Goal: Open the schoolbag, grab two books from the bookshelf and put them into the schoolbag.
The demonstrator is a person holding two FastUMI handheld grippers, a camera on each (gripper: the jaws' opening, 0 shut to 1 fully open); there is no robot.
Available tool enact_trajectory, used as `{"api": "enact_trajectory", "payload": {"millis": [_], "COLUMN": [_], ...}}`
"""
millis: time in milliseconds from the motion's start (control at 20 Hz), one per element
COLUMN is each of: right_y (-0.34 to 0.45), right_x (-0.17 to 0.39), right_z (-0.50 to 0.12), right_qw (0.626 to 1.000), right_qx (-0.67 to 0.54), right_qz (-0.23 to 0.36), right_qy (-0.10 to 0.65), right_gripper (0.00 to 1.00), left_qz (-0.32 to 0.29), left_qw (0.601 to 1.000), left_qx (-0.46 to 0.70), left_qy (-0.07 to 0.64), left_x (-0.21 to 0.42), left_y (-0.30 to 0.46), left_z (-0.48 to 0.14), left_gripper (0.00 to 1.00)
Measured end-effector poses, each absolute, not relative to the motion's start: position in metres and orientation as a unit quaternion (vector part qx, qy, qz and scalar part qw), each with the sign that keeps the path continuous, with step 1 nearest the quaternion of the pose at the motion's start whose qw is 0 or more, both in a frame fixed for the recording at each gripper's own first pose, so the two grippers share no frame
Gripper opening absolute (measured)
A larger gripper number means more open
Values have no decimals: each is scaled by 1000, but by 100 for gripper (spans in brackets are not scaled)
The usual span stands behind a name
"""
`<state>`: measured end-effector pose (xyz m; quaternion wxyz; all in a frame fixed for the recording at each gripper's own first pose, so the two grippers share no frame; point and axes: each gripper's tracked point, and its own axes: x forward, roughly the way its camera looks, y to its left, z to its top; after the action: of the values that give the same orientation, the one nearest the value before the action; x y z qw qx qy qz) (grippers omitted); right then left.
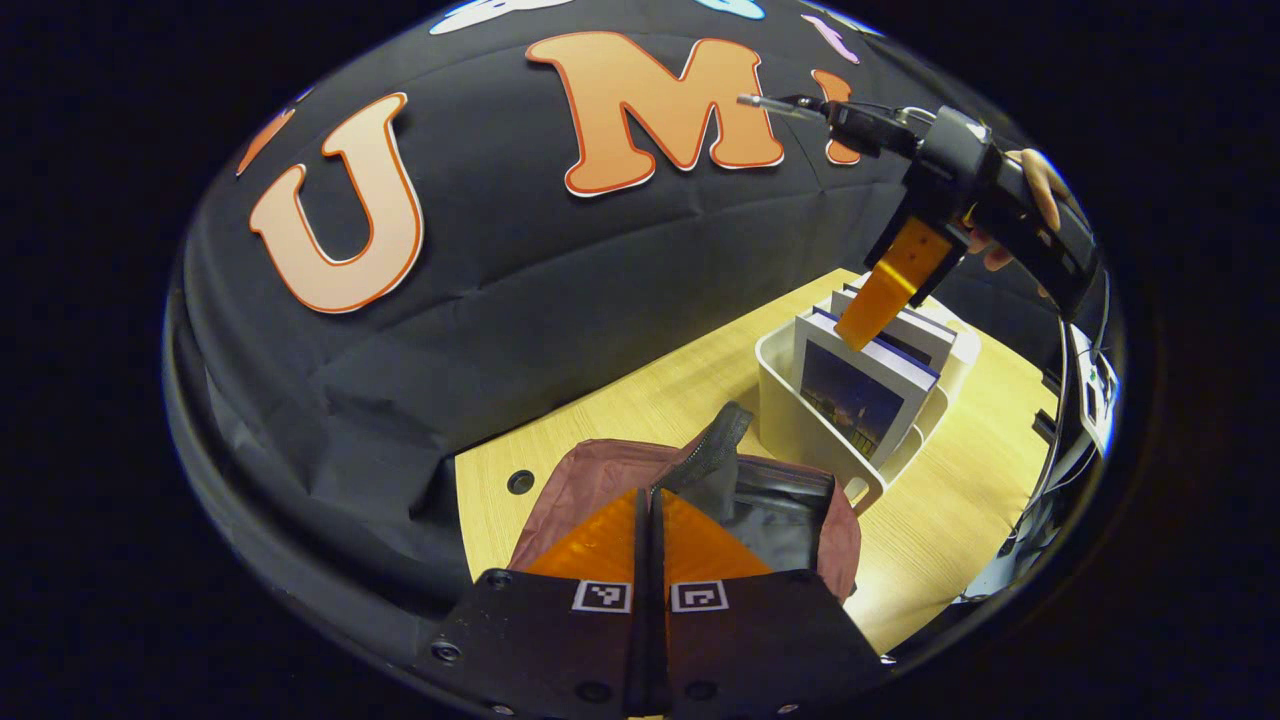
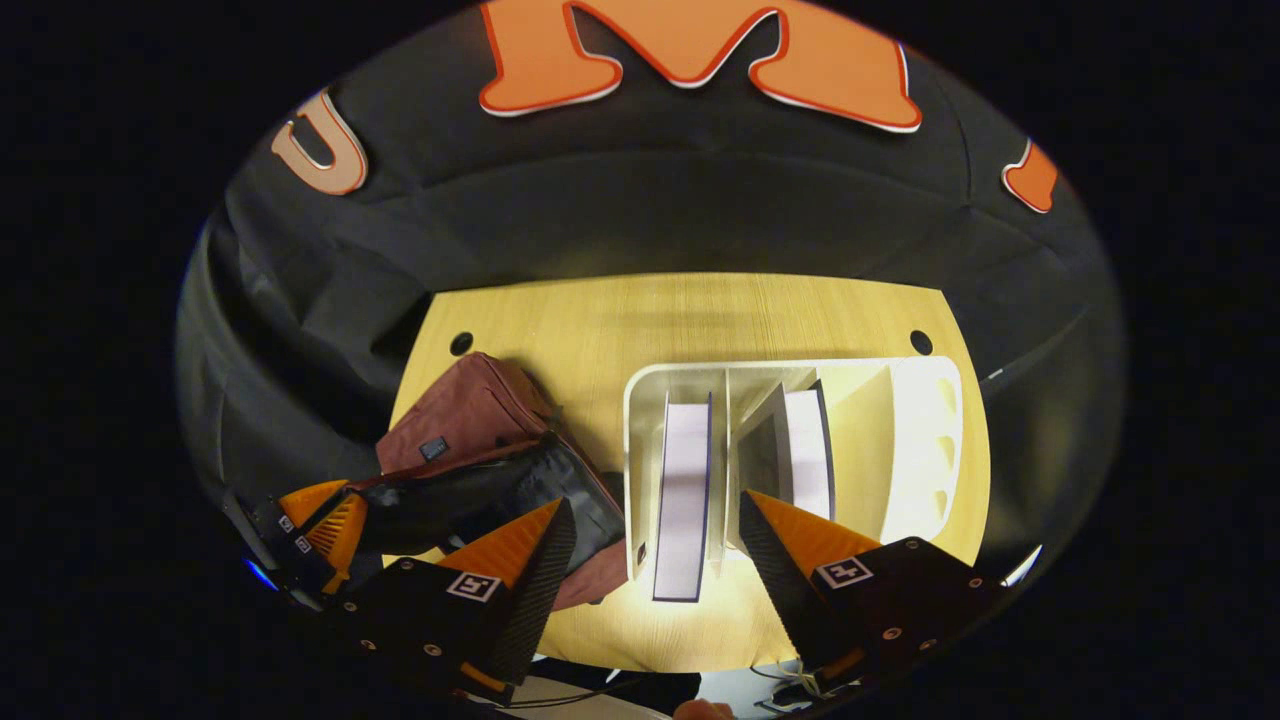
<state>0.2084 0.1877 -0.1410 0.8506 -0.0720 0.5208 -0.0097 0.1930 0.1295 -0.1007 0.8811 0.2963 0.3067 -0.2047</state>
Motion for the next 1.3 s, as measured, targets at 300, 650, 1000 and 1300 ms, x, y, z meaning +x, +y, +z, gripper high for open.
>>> {"api": "enact_trajectory", "payload": {"millis": [300,650,1000,1300], "right_y": [172,163,158,171], "right_x": [218,225,215,205], "right_z": [-177,-208,-210,-159], "right_qw": [815,798,793,821], "right_qx": [-92,-76,-50,-9], "right_qz": [-41,-69,-79,-91], "right_qy": [571,594,602,563], "right_gripper": [98,60,35,33], "left_qz": [-198,-192,-189,-189], "left_qw": [880,880,879,883], "left_qx": [296,297,289,282], "left_qy": [313,318,329,325], "left_x": [196,196,196,200], "left_y": [137,139,140,144], "left_z": [-104,-106,-114,-118], "left_gripper": [0,0,1,1]}}
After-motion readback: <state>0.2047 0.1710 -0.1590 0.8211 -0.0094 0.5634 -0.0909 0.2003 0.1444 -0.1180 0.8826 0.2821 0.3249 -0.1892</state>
